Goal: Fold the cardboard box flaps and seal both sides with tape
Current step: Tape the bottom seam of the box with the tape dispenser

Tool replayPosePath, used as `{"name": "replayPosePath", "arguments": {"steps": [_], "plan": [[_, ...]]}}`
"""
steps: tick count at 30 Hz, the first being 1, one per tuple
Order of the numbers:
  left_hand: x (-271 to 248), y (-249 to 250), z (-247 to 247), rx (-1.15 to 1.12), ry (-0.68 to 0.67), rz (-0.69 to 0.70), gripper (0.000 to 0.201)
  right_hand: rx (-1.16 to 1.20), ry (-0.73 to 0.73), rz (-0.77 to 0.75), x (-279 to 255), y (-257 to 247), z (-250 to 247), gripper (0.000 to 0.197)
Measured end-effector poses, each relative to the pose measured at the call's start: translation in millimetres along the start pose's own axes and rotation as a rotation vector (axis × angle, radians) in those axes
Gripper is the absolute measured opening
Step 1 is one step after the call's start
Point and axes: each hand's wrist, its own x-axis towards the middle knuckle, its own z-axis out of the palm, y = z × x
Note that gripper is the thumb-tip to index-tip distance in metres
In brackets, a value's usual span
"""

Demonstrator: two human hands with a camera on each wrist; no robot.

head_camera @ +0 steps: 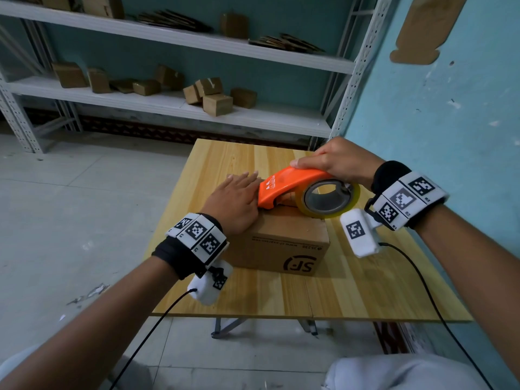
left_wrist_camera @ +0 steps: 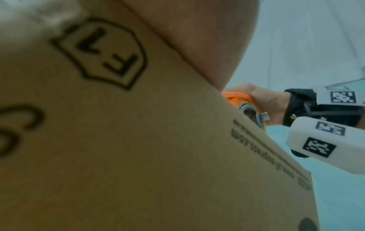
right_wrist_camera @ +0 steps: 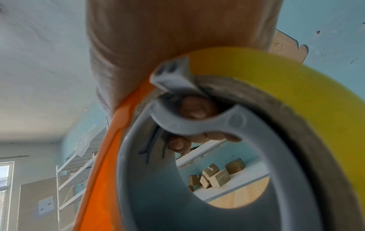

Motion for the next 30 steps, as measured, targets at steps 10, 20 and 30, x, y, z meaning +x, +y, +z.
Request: {"name": "replayPosePath", "arguments": {"steps": [10,20,30], "plan": [[-1,-3,2,0.12,-0.063,-0.019,0.054,-0.007,0.003,0.026,0,-6,0,0.061],[-15,-23,-7,0.113,-0.064,-0.039,0.053,-0.025,-0.019,-0.014,1,-32,12,0.046],[-24,-35,-11,0.178,-0.071,-0.04,0.054,-0.046,-0.047,-0.04,6,-43,17,0.052]]}}
